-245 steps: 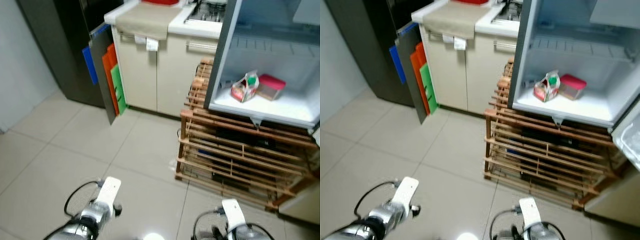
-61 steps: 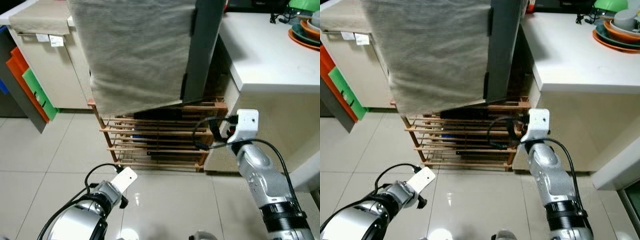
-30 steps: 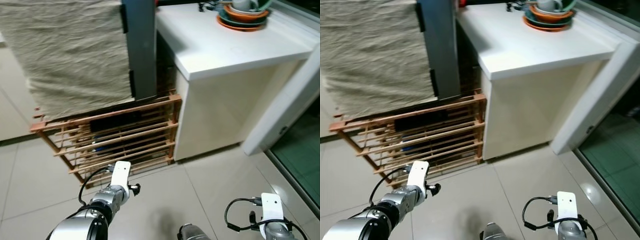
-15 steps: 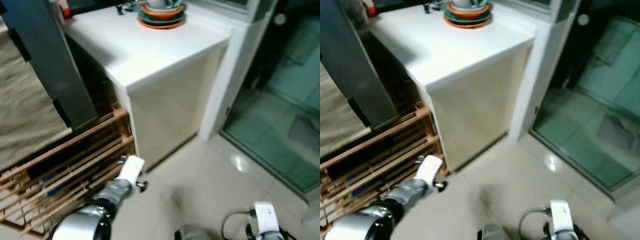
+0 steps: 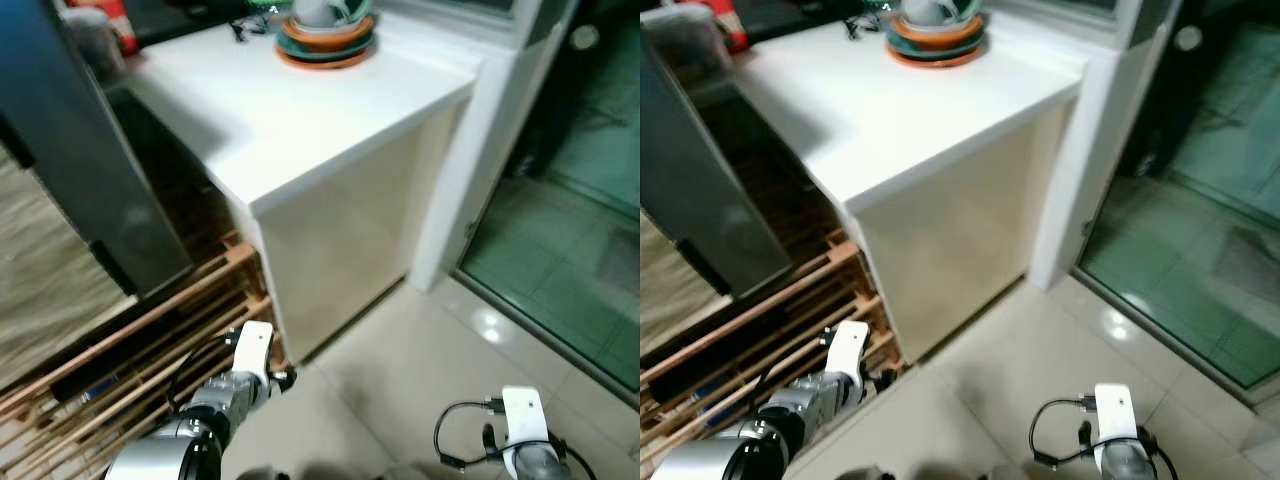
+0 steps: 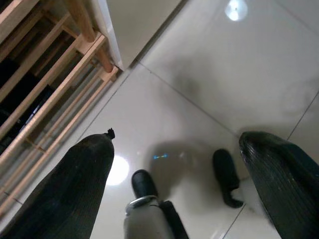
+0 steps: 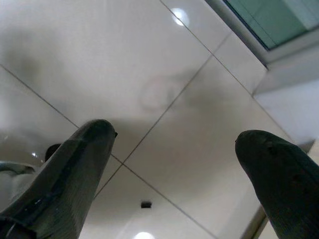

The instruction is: Restocking fridge

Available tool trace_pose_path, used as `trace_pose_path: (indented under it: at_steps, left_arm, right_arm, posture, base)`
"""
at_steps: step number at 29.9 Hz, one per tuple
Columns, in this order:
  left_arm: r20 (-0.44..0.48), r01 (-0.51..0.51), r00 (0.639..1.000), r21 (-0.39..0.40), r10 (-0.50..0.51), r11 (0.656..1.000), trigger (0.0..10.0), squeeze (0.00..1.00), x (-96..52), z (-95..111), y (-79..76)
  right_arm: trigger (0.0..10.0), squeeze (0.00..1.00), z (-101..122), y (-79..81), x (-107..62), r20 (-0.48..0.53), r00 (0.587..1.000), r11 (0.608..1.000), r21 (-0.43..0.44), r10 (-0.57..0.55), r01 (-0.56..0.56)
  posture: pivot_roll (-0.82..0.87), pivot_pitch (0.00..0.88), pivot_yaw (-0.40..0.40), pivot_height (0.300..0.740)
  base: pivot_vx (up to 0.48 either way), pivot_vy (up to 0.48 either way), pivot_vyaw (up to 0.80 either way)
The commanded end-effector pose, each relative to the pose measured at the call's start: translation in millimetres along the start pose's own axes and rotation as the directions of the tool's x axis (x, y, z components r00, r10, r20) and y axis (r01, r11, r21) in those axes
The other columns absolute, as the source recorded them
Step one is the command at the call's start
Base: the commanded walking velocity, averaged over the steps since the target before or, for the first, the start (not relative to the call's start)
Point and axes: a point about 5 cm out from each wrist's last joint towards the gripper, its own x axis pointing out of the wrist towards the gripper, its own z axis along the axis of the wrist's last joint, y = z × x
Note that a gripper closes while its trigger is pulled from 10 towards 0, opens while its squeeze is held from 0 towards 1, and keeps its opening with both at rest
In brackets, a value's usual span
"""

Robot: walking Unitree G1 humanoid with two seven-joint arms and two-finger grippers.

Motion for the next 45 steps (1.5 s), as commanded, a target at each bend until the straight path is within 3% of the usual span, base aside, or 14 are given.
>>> trace_pose_path:
  at_steps: [1,12,20,22,23,26,29,33,36,39,44,45]
  left_arm:
    - [-0.006,-0.003,1.000,0.022,0.003,1.000,10.0,0.00,-0.2,2,0.8]
    - [-0.021,-0.032,0.999,0.023,0.032,0.999,10.0,0.00,-0.2,1,2.0]
    - [-0.041,-0.077,0.996,-0.009,0.076,0.997,10.0,0.00,-0.2,-2,3.3]
    - [-0.073,-0.128,0.989,0.014,0.128,0.992,10.0,0.00,-0.8,-3,6.4]
    - [-0.095,-0.173,0.980,0.006,0.172,0.985,10.0,0.00,-1.3,-5,8.4]
    - [-0.107,-0.186,0.978,-0.034,0.181,0.982,10.0,0.00,-1.2,-7,7.7]
    - [-0.115,-0.152,0.984,-0.154,0.136,0.976,10.0,0.00,0.0,-10,1.6]
    - [-0.107,-0.125,0.989,-0.181,0.107,0.975,10.0,0.00,0.6,-11,-1.9]
    - [-0.106,-0.128,0.989,-0.223,0.107,0.966,10.0,0.00,1.1,-12,-4.4]
    - [-0.117,-0.136,0.987,-0.248,0.110,0.959,10.0,0.00,1.3,-13,-5.8]
    - [-0.131,-0.192,0.978,-0.258,0.162,0.947,10.0,0.00,1.7,-13,-7.6]
    - [-0.131,-0.192,0.978,-0.258,0.162,0.947,10.0,0.00,1.7,-13,-7.6]
  right_arm:
    - [10.0,0.00,0,1.1,-0.2,0.002,1.000,1.000,-0.005,0.000,0.000]
    - [10.0,0.00,3,3.9,-0.1,0.026,0.999,0.999,-0.026,0.026,-0.025]
    - [10.0,0.00,6,14.3,-0.4,0.032,0.997,0.996,-0.049,0.077,-0.075]
    - [10.0,0.00,7,20.7,-0.1,0.001,0.991,0.989,0.076,0.131,-0.131]
    - [10.0,0.00,7,29.2,-0.7,-0.023,0.979,0.967,0.164,0.204,-0.197]
    - [10.0,0.00,7,37.2,-1.7,-0.035,0.964,0.947,0.202,0.264,-0.252]
    - [10.0,0.00,12,43.5,-1.7,-0.037,0.953,0.925,0.254,0.302,-0.283]
    - [10.0,0.00,21,47.1,-1.0,-0.029,0.956,0.934,0.225,0.292,-0.278]
    - [10.0,0.00,22,54.7,-2.1,-0.034,0.951,0.944,0.139,0.306,-0.299]
    - [10.0,0.00,24,54.4,-1.7,-0.031,0.955,0.950,0.115,0.295,-0.289]
    - [10.0,0.00,48,46.2,1.9,0.003,0.956,0.951,-0.095,0.295,-0.293]
    - [10.0,0.00,48,46.2,1.9,0.003,0.956,0.951,-0.095,0.295,-0.293]
  posture:
    - [-0.22,0.000,0.044,0.711]
    - [-0.21,0.000,0.038,0.711]
    - [-0.21,0.000,0.041,0.711]
    - [-0.21,0.000,0.047,0.711]
    - [-0.21,0.000,0.045,0.711]
    - [-0.20,0.000,0.035,0.711]
    - [-0.18,0.000,0.023,0.711]
    - [-0.18,0.000,0.019,0.711]
    - [-0.18,0.000,0.029,0.711]
    - [-0.18,0.000,0.031,0.711]
    - [-0.19,0.000,-0.033,0.711]
    - [-0.19,0.000,-0.033,0.711]
  base:
    - [0.000,0.000,-0.76]
    - [0.000,0.000,-0.70]
    - [0.000,0.000,0.18]
    - [0.000,0.000,0.38]
    - [0.000,0.000,0.00]
    - [0.000,0.000,0.00]
    - [0.000,0.000,0.00]
    - [0.000,0.000,0.00]
    - [0.000,0.000,0.00]
    - [0.000,0.000,0.00]
    - [0.000,0.000,0.00]
    - [0.000,0.000,0.00]
